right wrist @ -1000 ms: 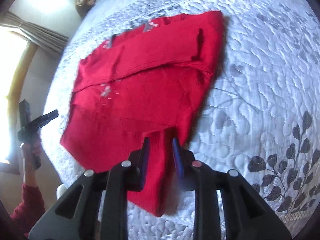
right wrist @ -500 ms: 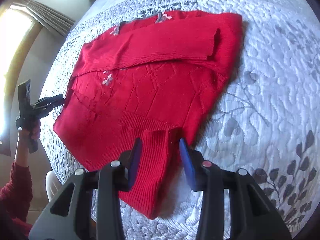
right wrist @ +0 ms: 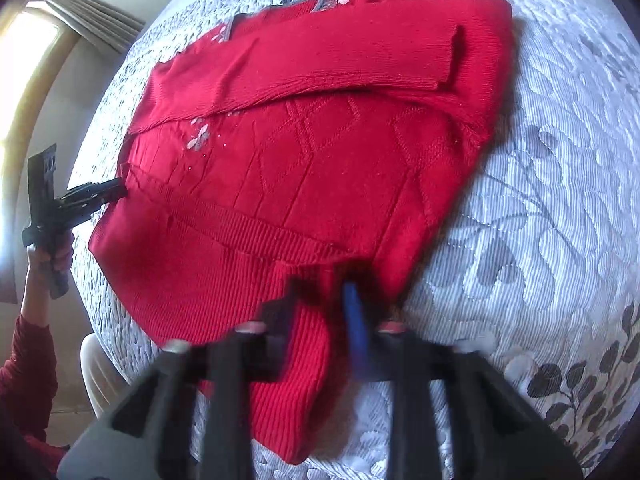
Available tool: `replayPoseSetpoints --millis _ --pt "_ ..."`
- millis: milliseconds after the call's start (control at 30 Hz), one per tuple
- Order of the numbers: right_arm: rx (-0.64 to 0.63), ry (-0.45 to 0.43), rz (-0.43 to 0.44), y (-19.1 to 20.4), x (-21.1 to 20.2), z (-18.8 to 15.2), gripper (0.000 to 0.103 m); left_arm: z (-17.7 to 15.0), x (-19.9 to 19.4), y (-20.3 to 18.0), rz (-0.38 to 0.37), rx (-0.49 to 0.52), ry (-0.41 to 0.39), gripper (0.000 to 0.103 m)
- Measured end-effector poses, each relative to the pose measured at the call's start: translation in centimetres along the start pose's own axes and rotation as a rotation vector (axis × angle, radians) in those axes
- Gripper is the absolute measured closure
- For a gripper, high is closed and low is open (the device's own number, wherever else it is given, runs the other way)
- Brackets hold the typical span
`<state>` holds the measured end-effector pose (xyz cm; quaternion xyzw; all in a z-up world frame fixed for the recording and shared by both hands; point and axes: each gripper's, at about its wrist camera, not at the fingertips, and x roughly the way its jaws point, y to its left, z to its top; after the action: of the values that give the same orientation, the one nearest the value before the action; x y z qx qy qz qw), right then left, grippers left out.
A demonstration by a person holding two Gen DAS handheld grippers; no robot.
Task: Fold small clothes
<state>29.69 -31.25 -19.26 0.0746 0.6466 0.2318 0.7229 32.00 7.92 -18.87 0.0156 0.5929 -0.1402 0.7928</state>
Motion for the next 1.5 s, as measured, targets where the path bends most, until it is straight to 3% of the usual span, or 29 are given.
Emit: replayPoseSetpoints --millis 67,500,733,967,1167,1333,1500 --pt "-0.019 -0.017 0.004 0.4 -0.5 -0.3 0.099 -0.1 -0.3 0.6 -0.019 -0.032 -0.008 0.096" --pt "-0.04 -0.199 0.091 1.8 -7.2 -1.3 0.1 -1.1 -5.7 1.5 -0.043 -0.11 -0.198 0.101" --pt "-0.029 -0.29 0.054 1.0 -10.8 3.4 0.1 4.2 -8.7 2.6 -0.031 -0.18 -0.35 0.101" --pt "0.013 -0.362 -0.022 -1.9 -12.8 12.4 0.1 13.8 -7.8 3.8 0.028 -0.227 -0.421 0.101" --pt "0.115 -0.327 -0.074 -5.9 -8.4 19.9 0.1 20.7 -2.8 5.5 0.146 -0.246 -0.383 0.101" --pt "0.208 -0.237 -0.117 -9.2 -1.9 21.4 0.1 20.6 4.1 5.7 0.194 -0.242 -0.264 0.101" --pt "0.225 -0.206 -0.131 -10.4 0.5 20.4 0.097 19.7 6.5 6.1 0.174 -0.249 -0.214 0.097"
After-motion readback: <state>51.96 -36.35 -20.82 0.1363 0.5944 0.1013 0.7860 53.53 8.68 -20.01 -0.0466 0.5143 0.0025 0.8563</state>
